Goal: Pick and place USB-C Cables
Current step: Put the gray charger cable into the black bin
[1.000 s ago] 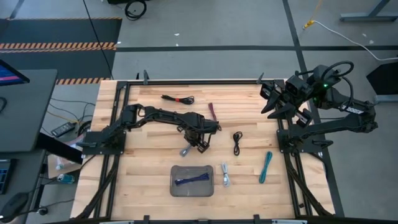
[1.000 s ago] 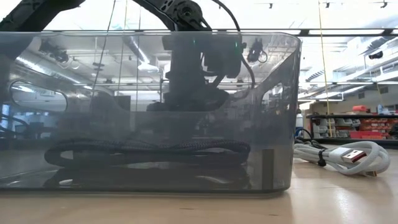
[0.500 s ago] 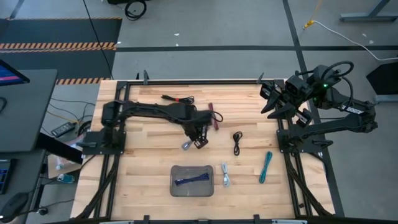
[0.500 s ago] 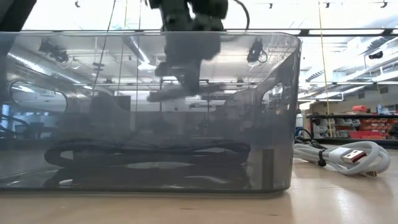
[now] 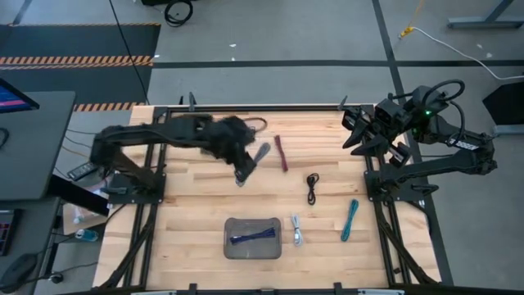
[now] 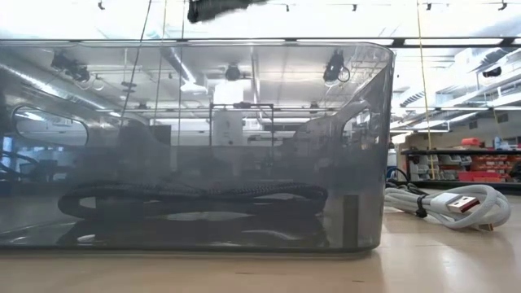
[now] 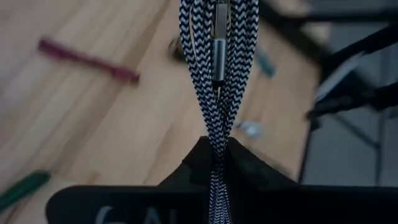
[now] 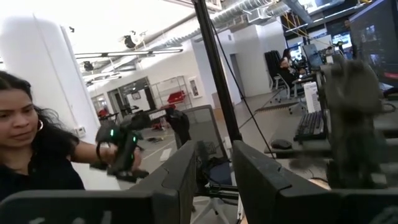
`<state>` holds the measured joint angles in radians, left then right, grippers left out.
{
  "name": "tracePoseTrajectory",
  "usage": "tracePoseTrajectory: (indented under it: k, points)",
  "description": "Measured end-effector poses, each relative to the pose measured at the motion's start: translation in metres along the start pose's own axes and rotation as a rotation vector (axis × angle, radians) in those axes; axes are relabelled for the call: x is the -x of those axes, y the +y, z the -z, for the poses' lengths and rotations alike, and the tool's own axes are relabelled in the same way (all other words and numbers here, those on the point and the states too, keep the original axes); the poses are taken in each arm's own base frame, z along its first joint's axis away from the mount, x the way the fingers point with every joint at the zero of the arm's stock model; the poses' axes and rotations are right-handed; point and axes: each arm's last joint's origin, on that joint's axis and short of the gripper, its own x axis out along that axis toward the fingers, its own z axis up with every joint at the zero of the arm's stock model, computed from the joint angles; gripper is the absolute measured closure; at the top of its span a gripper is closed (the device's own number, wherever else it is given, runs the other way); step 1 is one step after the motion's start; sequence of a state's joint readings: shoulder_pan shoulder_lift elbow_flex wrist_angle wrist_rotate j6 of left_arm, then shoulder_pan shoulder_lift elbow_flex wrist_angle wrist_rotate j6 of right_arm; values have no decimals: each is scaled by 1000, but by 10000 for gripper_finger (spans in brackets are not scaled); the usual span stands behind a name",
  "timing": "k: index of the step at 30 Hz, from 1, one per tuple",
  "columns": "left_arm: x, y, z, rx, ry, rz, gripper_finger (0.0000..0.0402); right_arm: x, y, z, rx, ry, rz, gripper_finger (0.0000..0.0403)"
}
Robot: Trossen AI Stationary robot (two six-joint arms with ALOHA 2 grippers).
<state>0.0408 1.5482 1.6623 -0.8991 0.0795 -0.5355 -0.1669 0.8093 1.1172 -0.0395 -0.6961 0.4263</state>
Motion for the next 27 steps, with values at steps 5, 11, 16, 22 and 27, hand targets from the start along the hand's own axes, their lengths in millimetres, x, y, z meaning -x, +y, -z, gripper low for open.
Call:
tracePoseTrajectory:
  k: [5, 11, 16, 22, 27]
  points:
    - [48, -16, -2, -90, -182, 143, 377, 0, -1, 0, -2, -7, 21, 290]
    - [92, -40, 10, -281, -303, 342, 377, -1, -2, 0, -4, -6, 28, 290]
    - [108, -55, 23, -358, -318, 420, 377, -2, -4, 1, -10, -10, 54, 290]
    - [105, -72, 38, -409, -254, 501, 377, -3, -6, 2, -13, -13, 70, 290]
    - [92, -84, 49, -435, -167, 509, 377, -4, -7, 2, -15, -13, 76, 290]
